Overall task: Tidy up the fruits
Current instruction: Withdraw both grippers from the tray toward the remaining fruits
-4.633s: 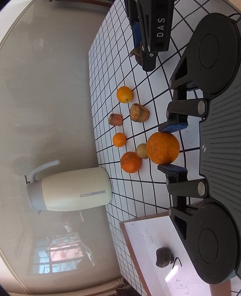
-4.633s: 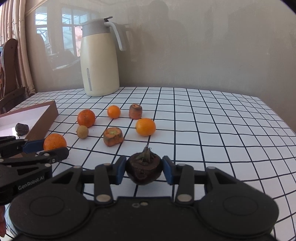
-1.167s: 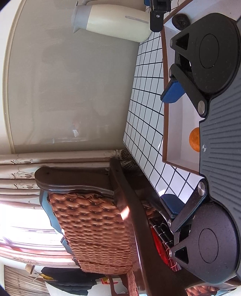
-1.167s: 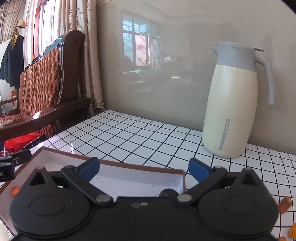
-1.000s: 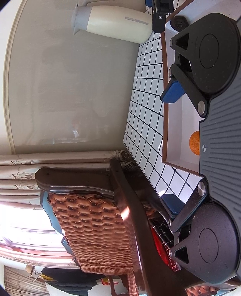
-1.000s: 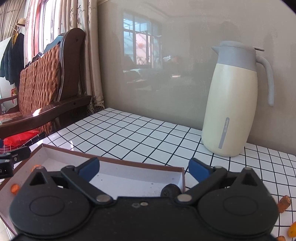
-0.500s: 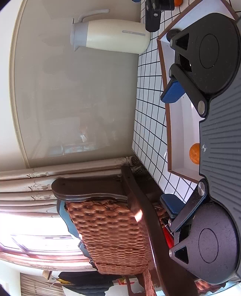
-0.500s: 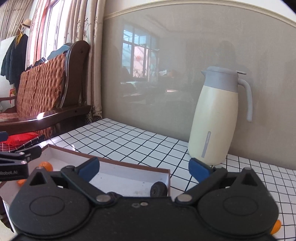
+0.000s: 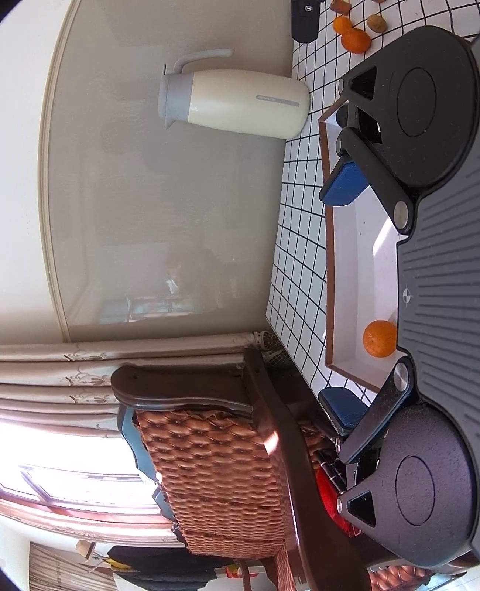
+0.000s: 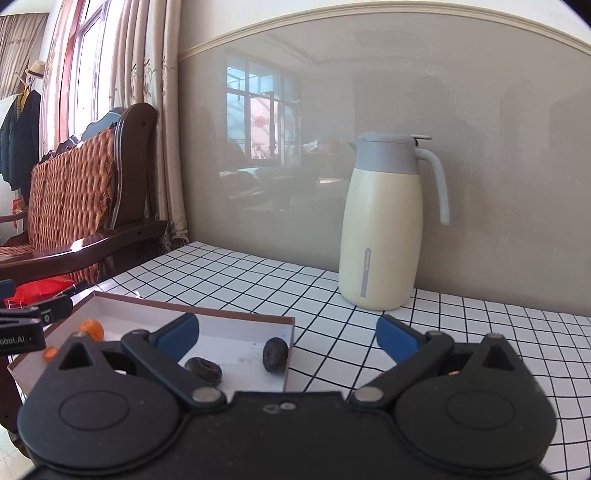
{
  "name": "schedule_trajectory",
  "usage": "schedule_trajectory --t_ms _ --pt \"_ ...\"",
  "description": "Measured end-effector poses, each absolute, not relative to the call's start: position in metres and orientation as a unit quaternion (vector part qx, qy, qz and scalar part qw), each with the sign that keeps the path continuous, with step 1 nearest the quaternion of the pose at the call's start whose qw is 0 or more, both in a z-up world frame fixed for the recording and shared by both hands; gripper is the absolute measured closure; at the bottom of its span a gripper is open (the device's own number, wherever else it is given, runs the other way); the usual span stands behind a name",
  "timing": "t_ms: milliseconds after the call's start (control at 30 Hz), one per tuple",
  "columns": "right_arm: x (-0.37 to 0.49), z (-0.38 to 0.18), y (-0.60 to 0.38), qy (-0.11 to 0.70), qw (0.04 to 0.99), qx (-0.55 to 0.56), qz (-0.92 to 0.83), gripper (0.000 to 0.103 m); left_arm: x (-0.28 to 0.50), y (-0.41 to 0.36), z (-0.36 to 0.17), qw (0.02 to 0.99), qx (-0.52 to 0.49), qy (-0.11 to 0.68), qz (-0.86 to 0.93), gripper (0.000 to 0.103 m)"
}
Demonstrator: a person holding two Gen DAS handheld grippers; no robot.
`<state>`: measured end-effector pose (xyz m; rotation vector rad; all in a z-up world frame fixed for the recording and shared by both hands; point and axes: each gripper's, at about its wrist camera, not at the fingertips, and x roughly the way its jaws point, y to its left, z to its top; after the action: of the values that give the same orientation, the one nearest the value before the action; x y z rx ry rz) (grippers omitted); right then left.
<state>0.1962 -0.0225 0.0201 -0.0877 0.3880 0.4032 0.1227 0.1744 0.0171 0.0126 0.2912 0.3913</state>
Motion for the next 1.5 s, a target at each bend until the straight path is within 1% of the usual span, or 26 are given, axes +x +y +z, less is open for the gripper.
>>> schedule_trajectory --t_ms 100,233,367,567,700,833,900,967,1100,1333,1433,1467,1500 --pt "0.189 0.021 -0.038 0.189 0.962 -0.039 0.192 0.007 0.122 0.160 0.020 0.972 0.015 0.144 0.186 0.000" --pt "0.180 0.021 -0.056 0.192 0.964 -0.036 0.182 0.008 0.121 0.146 0.022 0.977 -0.002 0.152 0.148 0.000" --pt "0.174 0.021 -0.076 0.192 0.967 -0.035 0.163 0.008 0.117 0.127 0.024 0.982 -0.003 0.142 0.127 0.000" --pt "0.169 0.022 -0.112 0.180 0.976 -0.011 0.119 0.007 0.125 0.092 0.021 0.985 0.025 0.134 0.108 0.000" --pt "0.168 0.019 -0.131 0.186 0.977 -0.008 0.106 0.009 0.132 0.077 0.019 0.987 0.019 0.131 0.092 0.000" --pt "0.169 0.015 -0.150 0.193 0.977 -0.001 0.088 0.013 0.140 0.061 0.013 0.988 0.016 0.139 0.065 0.000" --pt "0.170 0.014 -0.161 0.196 0.977 0.008 0.080 0.019 0.145 0.052 0.012 0.988 0.021 0.141 0.051 0.000" --pt "0.172 0.011 -0.170 0.201 0.976 0.016 0.077 0.027 0.149 0.040 0.011 0.989 0.030 0.141 0.037 0.000" --pt "0.176 0.004 -0.181 0.213 0.974 0.017 0.072 0.032 0.157 0.019 0.009 0.989 0.038 0.140 0.018 0.000" --pt "0.184 -0.006 -0.198 0.226 0.972 0.017 0.059 0.034 0.175 -0.012 -0.003 0.986 0.041 0.162 -0.005 0.000" --pt "0.190 -0.013 -0.204 0.237 0.970 0.019 0.056 0.036 0.184 -0.025 -0.009 0.984 0.043 0.170 -0.011 0.000" --pt "0.193 -0.016 -0.206 0.242 0.968 0.020 0.057 0.039 0.188 -0.029 -0.012 0.983 0.044 0.178 -0.017 0.001" --pt "0.195 -0.018 -0.207 0.246 0.967 0.020 0.057 0.041 0.190 -0.034 -0.015 0.982 0.048 0.183 -0.020 0.010"
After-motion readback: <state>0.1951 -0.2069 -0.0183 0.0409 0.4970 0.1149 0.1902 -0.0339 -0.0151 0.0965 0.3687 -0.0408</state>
